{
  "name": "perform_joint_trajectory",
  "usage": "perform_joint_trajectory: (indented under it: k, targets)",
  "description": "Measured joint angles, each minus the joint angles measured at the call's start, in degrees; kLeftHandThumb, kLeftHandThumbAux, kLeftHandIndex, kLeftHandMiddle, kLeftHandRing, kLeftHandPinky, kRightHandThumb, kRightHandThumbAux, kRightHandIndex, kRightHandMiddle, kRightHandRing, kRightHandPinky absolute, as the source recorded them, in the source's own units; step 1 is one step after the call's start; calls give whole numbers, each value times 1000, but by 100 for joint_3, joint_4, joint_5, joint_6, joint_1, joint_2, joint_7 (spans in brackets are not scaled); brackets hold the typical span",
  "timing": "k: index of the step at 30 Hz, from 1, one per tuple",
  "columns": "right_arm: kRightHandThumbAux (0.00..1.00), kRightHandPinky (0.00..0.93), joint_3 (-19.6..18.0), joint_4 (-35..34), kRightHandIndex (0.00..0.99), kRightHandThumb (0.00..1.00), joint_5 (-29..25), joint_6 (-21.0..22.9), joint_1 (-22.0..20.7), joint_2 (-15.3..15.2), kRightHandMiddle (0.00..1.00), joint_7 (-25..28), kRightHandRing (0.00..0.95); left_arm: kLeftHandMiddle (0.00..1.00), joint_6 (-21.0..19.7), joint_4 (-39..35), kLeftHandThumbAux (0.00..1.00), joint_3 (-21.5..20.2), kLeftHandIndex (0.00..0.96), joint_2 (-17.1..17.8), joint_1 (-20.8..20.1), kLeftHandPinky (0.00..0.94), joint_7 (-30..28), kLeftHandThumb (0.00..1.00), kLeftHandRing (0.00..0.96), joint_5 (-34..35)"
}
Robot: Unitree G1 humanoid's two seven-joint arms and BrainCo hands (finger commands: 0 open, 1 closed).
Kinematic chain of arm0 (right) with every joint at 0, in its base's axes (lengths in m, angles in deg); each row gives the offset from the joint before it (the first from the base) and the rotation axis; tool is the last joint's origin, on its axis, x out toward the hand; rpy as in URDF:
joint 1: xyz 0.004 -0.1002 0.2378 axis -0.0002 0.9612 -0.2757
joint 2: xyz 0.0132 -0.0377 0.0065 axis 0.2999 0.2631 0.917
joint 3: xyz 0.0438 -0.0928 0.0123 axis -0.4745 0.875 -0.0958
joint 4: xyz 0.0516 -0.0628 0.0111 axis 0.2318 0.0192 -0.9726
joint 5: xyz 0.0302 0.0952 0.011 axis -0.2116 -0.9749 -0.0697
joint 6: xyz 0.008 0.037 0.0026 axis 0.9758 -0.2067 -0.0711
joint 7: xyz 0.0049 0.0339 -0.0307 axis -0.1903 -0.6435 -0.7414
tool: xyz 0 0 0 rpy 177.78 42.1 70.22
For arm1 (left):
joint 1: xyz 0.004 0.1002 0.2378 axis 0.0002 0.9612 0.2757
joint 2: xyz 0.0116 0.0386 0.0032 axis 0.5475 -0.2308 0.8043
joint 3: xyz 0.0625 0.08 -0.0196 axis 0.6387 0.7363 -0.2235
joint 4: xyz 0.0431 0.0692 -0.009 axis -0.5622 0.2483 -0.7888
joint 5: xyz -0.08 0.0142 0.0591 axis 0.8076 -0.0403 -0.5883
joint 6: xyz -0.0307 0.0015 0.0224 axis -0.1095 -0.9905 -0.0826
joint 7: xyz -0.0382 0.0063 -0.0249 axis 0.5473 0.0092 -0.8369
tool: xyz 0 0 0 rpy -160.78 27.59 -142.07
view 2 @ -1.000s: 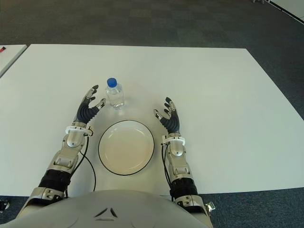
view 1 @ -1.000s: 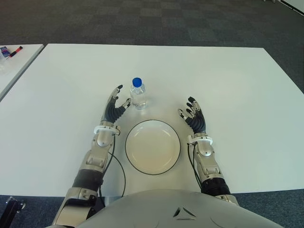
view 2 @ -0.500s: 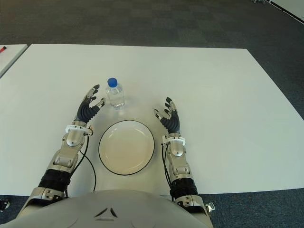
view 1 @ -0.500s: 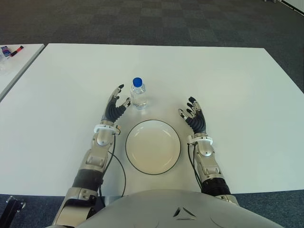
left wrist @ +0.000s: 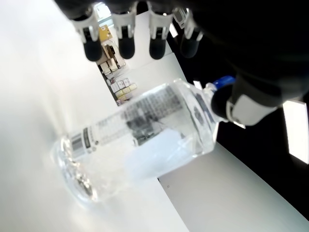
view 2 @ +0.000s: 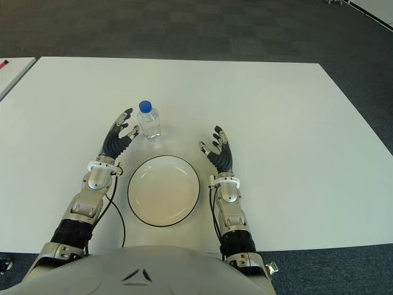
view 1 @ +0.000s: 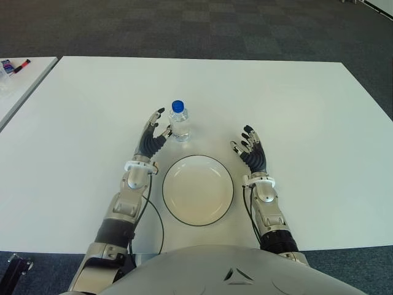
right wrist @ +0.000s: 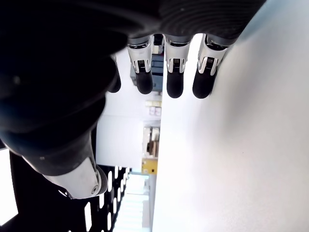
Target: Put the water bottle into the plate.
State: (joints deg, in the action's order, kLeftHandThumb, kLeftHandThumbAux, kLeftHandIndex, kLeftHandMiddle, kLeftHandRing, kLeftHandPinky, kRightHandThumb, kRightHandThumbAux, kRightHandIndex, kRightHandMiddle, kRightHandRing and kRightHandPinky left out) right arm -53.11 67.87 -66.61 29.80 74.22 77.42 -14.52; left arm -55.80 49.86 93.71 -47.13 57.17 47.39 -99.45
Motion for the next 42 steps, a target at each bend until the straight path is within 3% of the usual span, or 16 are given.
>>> perform_joint_trajectory:
  k: [32, 42]
  targets:
    - [770, 134, 3, 36, 84, 314, 16, -2, -26, -39, 95, -1, 93, 0, 47, -39, 492, 5, 0, 7, 34, 0, -324, 470, 0, 276]
    - [771, 131, 0, 39, 76, 309, 11, 0, -30, -38, 92, 5, 92, 27, 219, 28, 553, -22, 0, 23, 34, 0, -325, 348, 25, 294]
